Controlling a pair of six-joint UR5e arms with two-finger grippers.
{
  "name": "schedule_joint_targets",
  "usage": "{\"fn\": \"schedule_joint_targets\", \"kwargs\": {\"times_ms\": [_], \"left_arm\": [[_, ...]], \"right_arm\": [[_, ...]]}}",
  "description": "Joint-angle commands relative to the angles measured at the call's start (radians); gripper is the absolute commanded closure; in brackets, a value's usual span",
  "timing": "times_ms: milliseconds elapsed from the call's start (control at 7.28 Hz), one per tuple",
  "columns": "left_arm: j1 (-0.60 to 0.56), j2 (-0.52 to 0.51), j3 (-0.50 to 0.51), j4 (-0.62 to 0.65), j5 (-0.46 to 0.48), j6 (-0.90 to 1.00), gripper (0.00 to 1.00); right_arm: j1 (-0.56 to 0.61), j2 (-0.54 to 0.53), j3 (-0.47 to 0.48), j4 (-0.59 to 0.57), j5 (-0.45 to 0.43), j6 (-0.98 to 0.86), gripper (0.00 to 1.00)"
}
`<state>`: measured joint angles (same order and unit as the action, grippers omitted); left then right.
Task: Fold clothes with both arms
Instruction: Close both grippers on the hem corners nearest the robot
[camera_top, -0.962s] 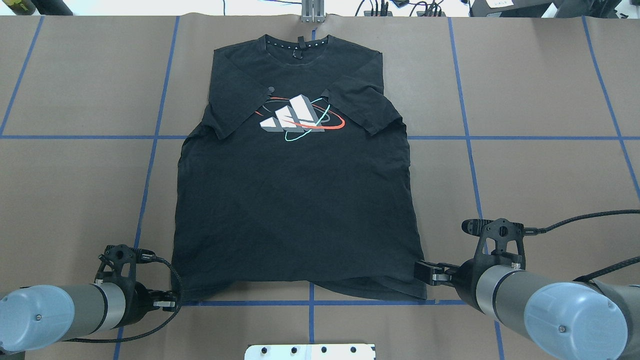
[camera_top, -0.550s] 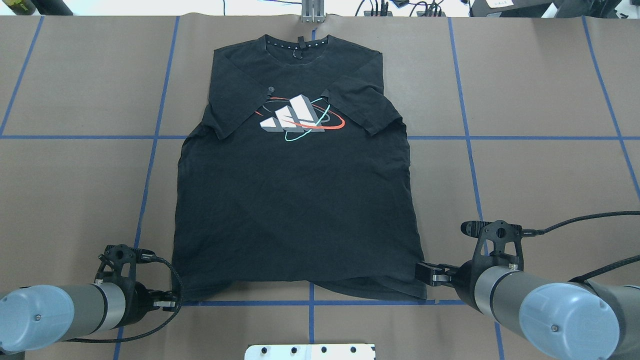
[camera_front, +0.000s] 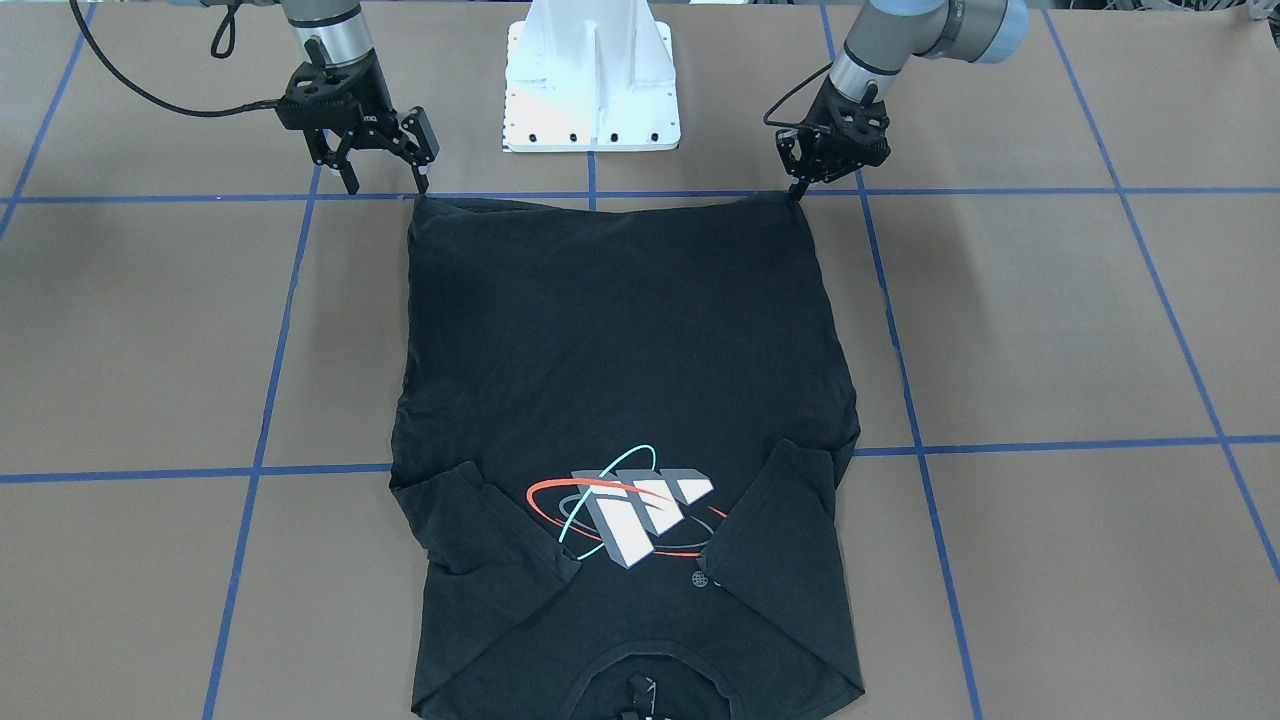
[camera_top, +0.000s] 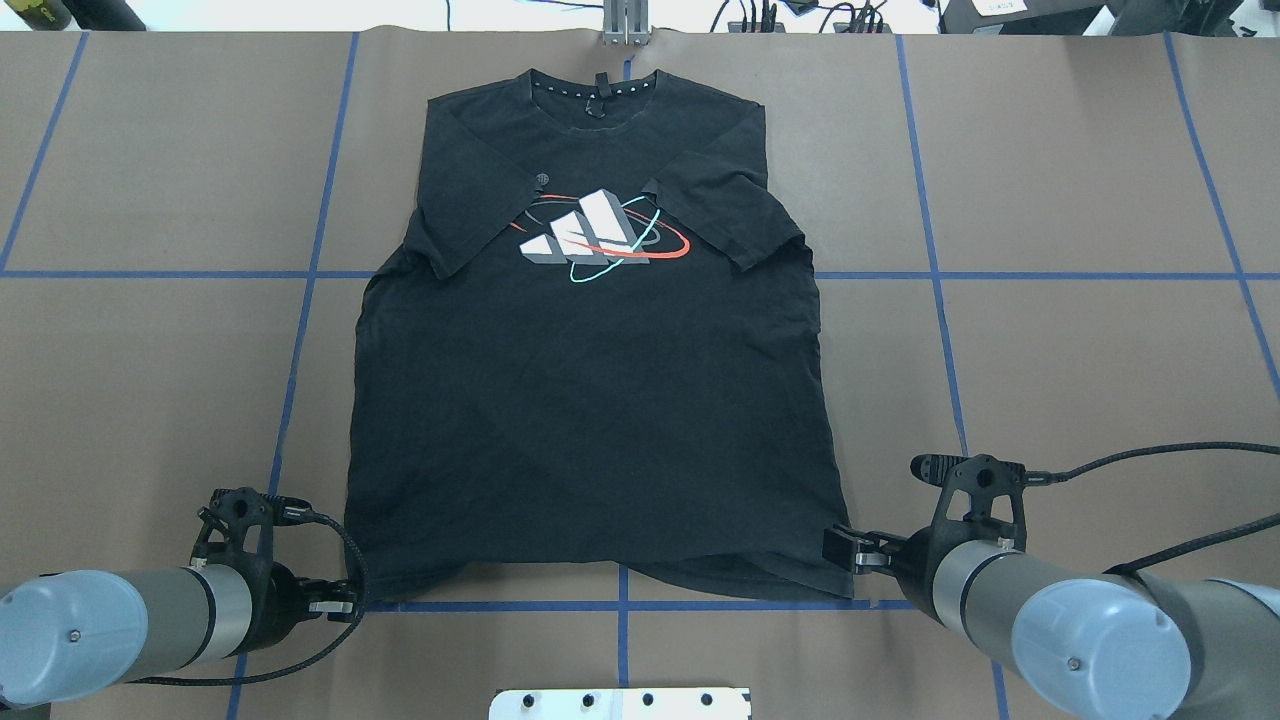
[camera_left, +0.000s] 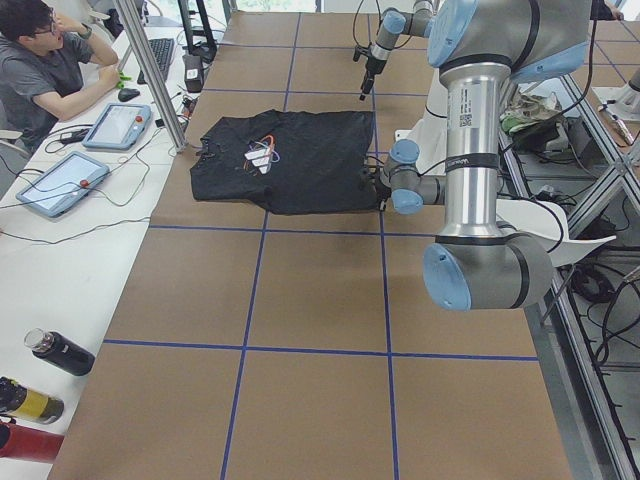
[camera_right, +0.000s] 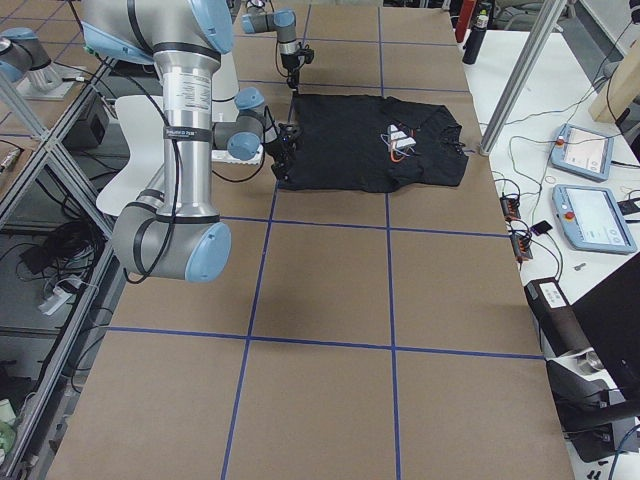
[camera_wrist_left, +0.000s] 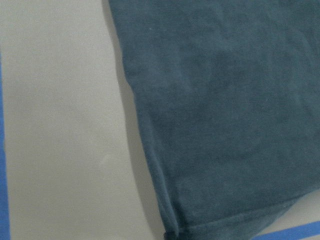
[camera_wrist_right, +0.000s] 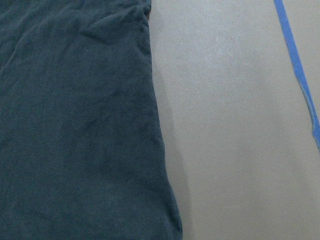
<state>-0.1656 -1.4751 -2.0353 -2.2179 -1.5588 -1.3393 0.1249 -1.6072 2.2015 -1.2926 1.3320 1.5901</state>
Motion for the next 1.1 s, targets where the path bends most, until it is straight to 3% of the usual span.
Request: {"fn": "schedule_joint_targets", "kwargs": {"times_ms": [0,550,962], "left_arm": [[0.0,-0.001,0.0,-0.002,0.003,0.0,1.0],[0.002,0.001,-0.002,-0.002,0.063,0.002,1.0],[0.003,0.001,-0.003,-0.002,0.074,0.0,1.0]], "right_arm": [[-0.069,0.007,-0.038,0.009,-0.06,0.068,0.13],[-0.123,0.016,-0.058,-0.004,-0.083,0.106,0.38],[-0.131,0.064,-0.114,-0.005,-0.088,0.108,0.45]]}}
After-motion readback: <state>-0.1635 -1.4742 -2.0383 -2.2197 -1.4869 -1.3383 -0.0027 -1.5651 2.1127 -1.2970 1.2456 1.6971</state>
